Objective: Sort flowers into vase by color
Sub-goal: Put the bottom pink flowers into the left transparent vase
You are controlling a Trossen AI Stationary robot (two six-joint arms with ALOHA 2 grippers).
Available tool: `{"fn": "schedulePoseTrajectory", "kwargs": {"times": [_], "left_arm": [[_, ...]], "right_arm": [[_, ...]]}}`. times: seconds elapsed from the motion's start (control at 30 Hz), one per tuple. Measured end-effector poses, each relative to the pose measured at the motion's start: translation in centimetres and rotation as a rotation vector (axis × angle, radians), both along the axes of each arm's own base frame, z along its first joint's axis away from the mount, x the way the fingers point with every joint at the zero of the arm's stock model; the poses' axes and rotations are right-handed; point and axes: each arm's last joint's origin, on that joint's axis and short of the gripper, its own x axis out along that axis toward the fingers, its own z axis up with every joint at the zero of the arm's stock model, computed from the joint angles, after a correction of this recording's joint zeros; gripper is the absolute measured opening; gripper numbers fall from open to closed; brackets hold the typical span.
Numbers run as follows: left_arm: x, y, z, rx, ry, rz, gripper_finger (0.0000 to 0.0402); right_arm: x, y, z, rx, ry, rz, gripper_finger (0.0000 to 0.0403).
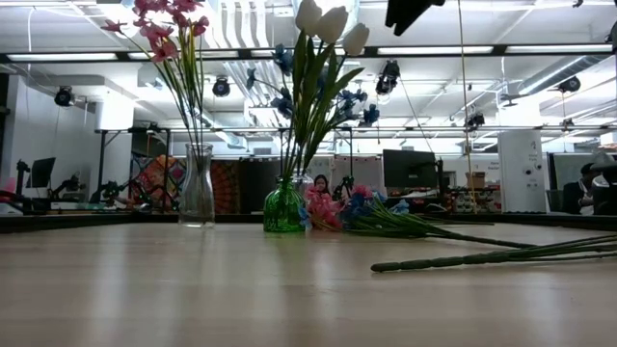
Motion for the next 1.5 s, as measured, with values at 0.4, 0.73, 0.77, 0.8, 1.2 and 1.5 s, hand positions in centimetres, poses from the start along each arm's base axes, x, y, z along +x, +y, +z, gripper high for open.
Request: {"fn": "schedulePoseTrajectory", "kwargs": {"times": [0.4, 0.73, 0.77, 0.8, 1.2, 1.5], "left_arm": [[0.1, -6.2, -2.1, -0.081, 0.079, -0.057, 0.024], [2.7, -11.3, -4.3, -0.134, 0.117, -0.121, 0.024], [3.3, -11.9, -4.5, -0.128, 0.127, -0.121, 0.024], [3.8, -12.4, -4.7, -0.122, 0.139, -0.117, 0.024], [6.8, -17.3, -5.8, -0.062, 0.37, 0.082, 0.024], [4.5, -22.0, -6.4, -0.155, 0.457, 0.154, 0.024]], "right_arm": [[-2.5, 8.6, -8.8, 0.007, 0.299, 0.236, 0.0196], [-3.3, 13.3, -15.1, 0.076, 0.298, 0.369, 0.0196], [-3.4, 13.6, -15.3, 0.078, 0.292, 0.372, 0.0196], [-3.5, 14.0, -15.3, 0.08, 0.288, 0.374, 0.0196], [-6.0, 18.0, -14.4, 0.057, 0.195, 0.427, 0.0196], [-7.8, 20.3, -14.3, 0.086, 0.158, 0.422, 0.0196]]}}
